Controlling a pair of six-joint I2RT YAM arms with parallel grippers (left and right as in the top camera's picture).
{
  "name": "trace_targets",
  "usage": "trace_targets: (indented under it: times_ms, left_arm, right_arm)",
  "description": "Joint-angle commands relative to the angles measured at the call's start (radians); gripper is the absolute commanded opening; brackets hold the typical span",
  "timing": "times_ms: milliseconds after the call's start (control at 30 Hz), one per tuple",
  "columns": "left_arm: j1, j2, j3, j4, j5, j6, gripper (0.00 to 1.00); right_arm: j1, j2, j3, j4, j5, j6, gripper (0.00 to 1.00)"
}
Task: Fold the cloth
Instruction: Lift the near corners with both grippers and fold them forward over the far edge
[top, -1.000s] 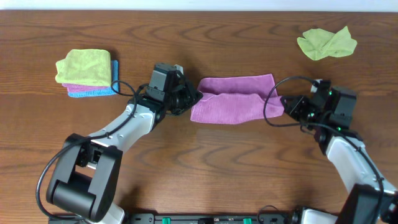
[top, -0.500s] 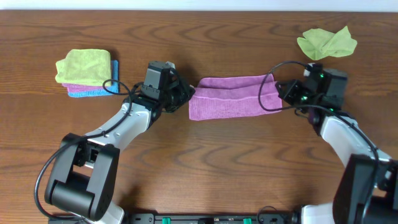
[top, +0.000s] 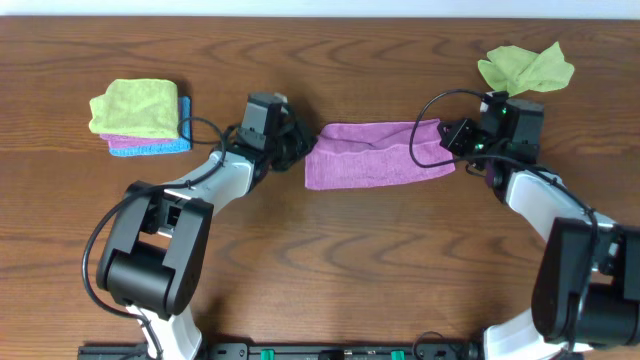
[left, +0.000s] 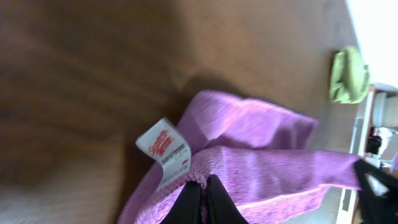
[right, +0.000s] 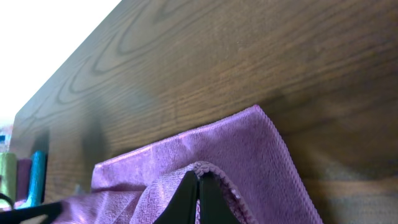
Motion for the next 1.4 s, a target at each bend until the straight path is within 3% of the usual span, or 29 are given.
trace_targets:
  times_ms: [0, 1100, 1133, 1200, 1367]
  left_arm:
    - [0.007, 0.018, 0.065, 0.004, -0.014, 0.034, 0.06]
    - [0.007, 0.070, 0.138, -0.018, -0.078, 0.108, 0.06]
    - [0.007, 0.070, 0.138, -0.018, -0.079, 0.112, 0.06]
    - [0.007, 0.070, 0.138, -0.018, -0.079, 0.113, 0.11]
    - [0.008, 0.070, 0.138, -0.017, -0.093, 0.116, 0.59]
  right_arm:
    - [0.007, 0.027, 0.032, 0.003, 0.014, -0.018, 0.01]
    - [0.006, 0.032, 0.070, 0.011, 0.148, -0.071, 0.02]
    - [0.006, 0.032, 0.070, 0.011, 0.148, -0.071, 0.10]
    - [0.007, 0.032, 0.070, 0.011, 0.144, -0.071, 0.50]
    - [0.007, 0.032, 0.070, 0.010, 0.126, -0.071, 0.63]
